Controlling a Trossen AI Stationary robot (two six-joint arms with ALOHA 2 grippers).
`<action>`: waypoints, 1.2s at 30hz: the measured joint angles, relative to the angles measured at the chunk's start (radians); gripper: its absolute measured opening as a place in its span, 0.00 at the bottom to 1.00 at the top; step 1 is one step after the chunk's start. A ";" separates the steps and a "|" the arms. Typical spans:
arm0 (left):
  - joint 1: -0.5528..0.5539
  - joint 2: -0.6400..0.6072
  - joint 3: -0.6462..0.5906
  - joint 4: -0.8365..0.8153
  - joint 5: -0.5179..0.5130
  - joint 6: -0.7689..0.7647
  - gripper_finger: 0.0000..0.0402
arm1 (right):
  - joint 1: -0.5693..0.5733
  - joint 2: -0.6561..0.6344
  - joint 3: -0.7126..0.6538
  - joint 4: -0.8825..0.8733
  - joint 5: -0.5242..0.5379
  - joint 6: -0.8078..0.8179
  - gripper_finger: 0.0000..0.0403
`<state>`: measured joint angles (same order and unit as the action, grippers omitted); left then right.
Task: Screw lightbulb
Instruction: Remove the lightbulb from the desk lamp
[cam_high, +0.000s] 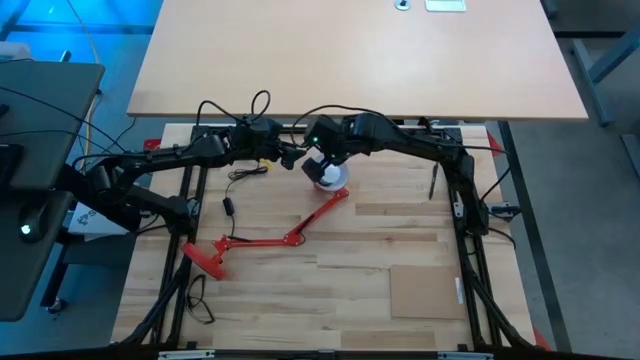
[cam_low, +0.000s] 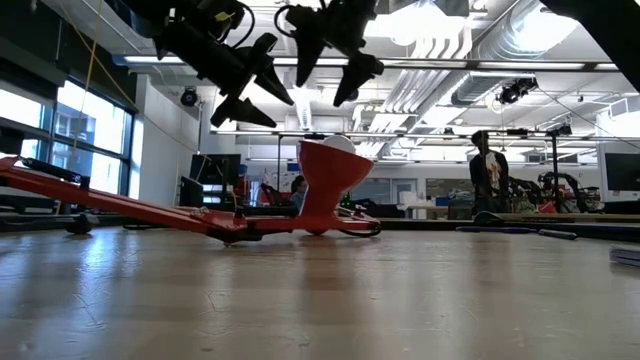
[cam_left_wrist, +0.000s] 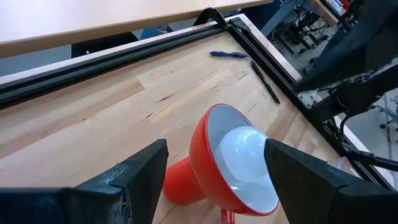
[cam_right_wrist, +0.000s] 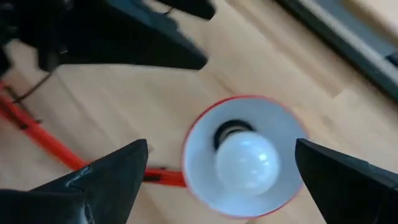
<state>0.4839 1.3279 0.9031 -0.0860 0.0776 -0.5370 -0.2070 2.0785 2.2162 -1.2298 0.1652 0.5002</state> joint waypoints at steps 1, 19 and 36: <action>0.000 0.000 0.000 0.000 0.000 0.000 0.65 | 0.000 0.000 0.000 0.000 -0.023 0.015 0.98; 0.000 0.000 0.000 0.000 0.001 -0.003 0.65 | -0.017 0.008 -0.084 -0.114 -0.059 -0.029 0.98; 0.000 0.000 0.000 -0.011 0.000 -0.009 0.65 | -0.042 0.011 -0.235 -0.012 -0.115 -0.099 0.98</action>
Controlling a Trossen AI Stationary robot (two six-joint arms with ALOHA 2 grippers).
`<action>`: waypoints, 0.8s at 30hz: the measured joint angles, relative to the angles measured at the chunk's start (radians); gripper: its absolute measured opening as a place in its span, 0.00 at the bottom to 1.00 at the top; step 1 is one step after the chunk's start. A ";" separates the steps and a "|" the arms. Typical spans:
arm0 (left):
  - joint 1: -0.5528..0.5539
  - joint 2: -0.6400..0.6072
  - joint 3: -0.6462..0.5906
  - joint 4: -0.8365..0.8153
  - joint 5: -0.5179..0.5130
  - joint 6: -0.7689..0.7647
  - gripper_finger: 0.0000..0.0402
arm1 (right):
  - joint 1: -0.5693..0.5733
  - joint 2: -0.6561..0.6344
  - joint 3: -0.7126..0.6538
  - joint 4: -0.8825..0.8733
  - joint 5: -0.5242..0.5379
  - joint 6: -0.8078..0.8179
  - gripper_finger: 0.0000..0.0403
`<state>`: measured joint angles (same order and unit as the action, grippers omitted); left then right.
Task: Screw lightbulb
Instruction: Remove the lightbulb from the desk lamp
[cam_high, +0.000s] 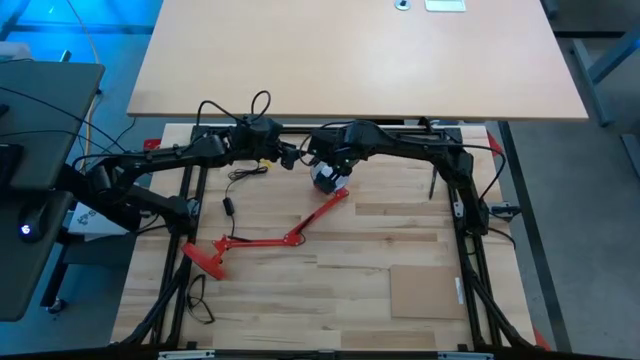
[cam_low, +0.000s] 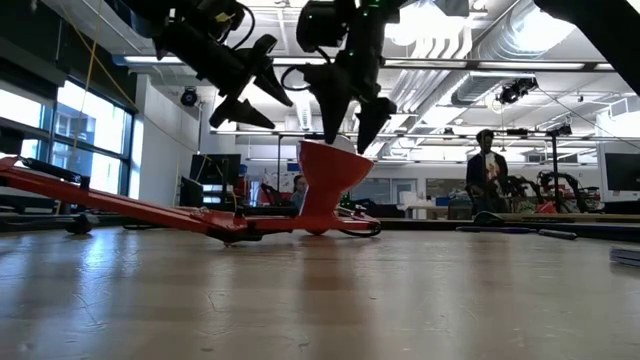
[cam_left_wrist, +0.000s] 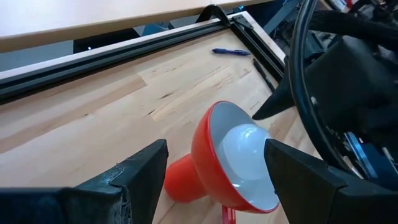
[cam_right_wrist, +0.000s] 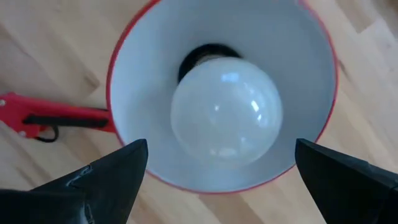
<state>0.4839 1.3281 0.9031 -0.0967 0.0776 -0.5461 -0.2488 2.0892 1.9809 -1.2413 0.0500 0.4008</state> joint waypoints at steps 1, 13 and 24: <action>0.000 0.000 0.000 -0.002 0.000 0.000 0.65 | 0.000 0.000 -0.002 0.007 0.009 -0.002 0.98; 0.000 0.000 0.000 -0.013 -0.006 -0.001 0.65 | -0.022 0.012 -0.002 0.053 0.037 -0.035 0.92; 0.000 0.000 0.000 -0.015 -0.008 -0.002 0.65 | -0.026 0.030 0.000 0.093 -0.006 0.066 0.77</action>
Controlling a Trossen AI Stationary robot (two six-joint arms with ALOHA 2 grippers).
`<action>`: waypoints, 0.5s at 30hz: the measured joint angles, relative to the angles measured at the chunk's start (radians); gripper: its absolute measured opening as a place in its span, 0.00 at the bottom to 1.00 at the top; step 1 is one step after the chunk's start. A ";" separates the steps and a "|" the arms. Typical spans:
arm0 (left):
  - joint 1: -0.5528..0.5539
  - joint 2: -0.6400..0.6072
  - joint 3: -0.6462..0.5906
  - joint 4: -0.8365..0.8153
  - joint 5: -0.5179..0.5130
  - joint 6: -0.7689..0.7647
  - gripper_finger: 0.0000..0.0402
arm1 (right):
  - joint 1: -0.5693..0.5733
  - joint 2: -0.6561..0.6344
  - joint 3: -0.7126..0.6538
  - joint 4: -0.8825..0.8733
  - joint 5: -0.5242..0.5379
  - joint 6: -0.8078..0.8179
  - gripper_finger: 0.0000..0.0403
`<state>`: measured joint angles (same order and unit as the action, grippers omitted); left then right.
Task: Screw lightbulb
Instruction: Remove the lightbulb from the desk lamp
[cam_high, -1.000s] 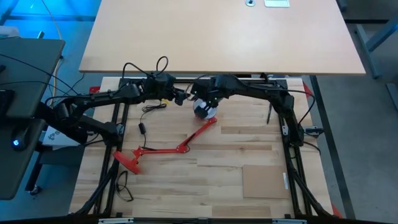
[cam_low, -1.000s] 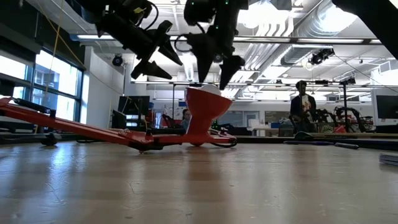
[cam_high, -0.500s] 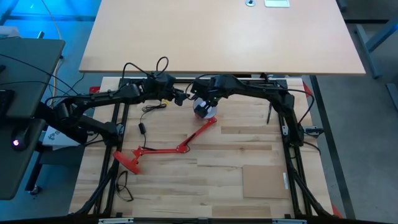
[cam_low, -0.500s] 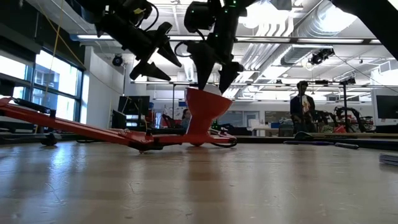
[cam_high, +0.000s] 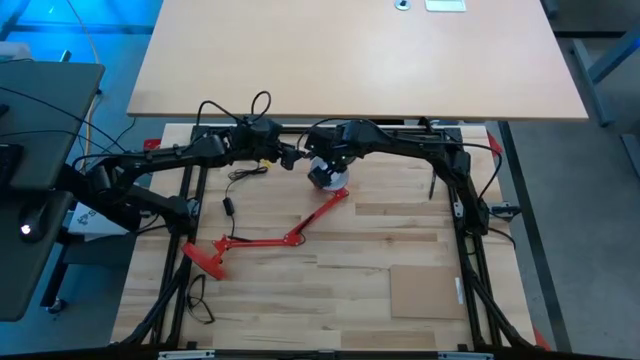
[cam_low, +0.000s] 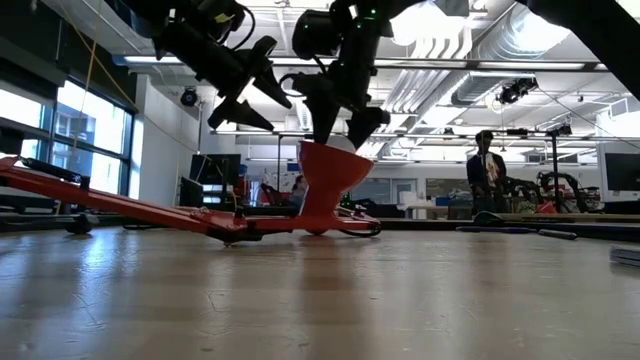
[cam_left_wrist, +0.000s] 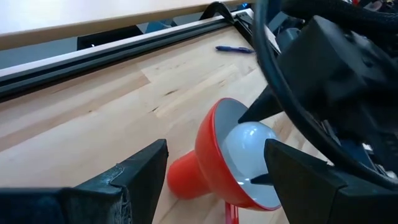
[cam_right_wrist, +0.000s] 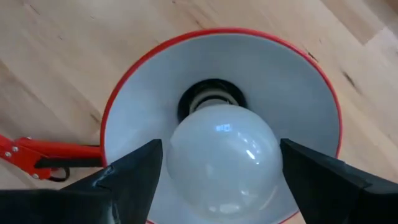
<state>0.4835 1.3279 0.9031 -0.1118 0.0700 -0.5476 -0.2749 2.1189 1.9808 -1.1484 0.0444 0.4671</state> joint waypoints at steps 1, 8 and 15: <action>0.000 0.000 0.000 0.000 0.000 0.000 0.65 | 0.000 0.000 0.000 -0.002 0.000 0.011 0.77; 0.000 0.000 0.000 0.001 0.001 0.000 0.65 | 0.000 0.000 0.001 -0.014 -0.006 0.132 0.77; 0.000 0.000 0.000 0.000 0.002 0.001 0.65 | -0.001 0.000 0.001 -0.022 -0.042 0.305 0.77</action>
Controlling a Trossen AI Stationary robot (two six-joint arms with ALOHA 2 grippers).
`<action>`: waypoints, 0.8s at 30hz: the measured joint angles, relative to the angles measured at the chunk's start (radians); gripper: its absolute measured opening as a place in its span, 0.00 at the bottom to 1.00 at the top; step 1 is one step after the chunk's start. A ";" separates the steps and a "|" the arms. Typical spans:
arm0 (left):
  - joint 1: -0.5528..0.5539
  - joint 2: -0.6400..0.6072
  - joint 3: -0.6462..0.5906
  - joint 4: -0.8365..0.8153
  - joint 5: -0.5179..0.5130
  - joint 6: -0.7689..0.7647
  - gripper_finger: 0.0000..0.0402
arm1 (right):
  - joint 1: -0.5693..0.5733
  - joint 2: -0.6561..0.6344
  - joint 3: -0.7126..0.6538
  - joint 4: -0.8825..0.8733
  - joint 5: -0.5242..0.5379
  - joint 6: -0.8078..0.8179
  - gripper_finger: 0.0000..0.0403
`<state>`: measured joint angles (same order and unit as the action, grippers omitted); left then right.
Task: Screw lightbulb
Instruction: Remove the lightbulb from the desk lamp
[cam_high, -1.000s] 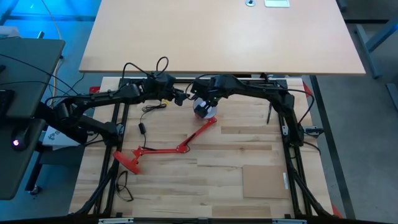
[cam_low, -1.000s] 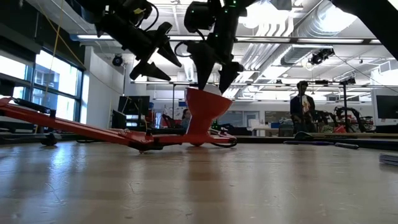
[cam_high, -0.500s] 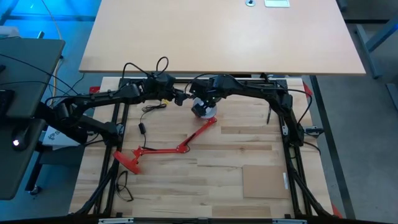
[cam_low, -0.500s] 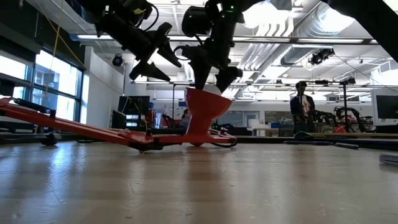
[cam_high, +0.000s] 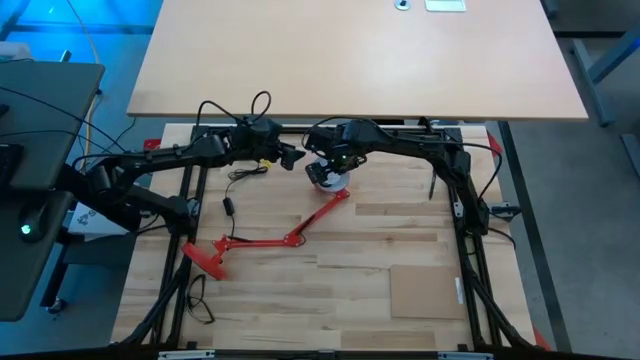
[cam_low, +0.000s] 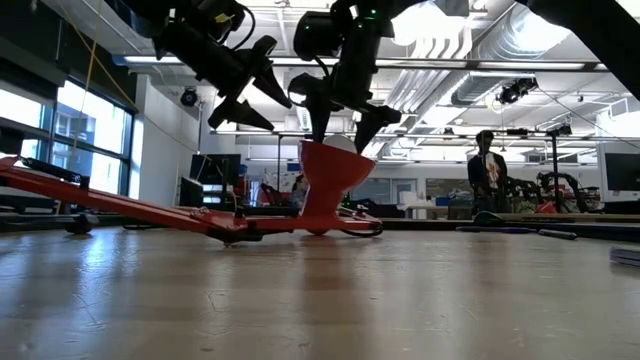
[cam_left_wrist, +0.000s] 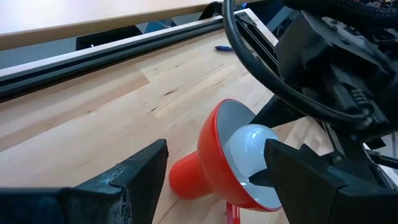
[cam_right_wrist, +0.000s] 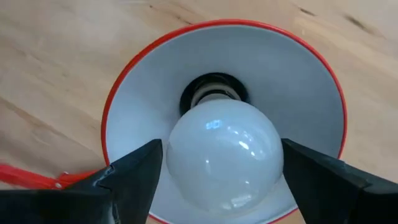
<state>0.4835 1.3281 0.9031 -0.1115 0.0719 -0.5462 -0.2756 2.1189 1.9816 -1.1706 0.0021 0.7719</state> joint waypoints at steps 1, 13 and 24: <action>0.000 0.000 0.000 0.000 0.000 0.001 0.65 | 0.000 0.000 0.000 0.000 0.000 0.021 0.77; 0.000 0.000 0.000 0.000 0.000 0.008 0.65 | 0.001 0.000 0.000 0.002 -0.007 0.053 0.77; 0.000 0.000 0.000 -0.003 -0.001 0.008 0.65 | 0.002 0.000 0.001 -0.029 0.024 -0.737 0.53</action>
<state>0.4839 1.3281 0.9031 -0.1147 0.0708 -0.5381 -0.2735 2.1185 1.9827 -1.1993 0.0262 0.0353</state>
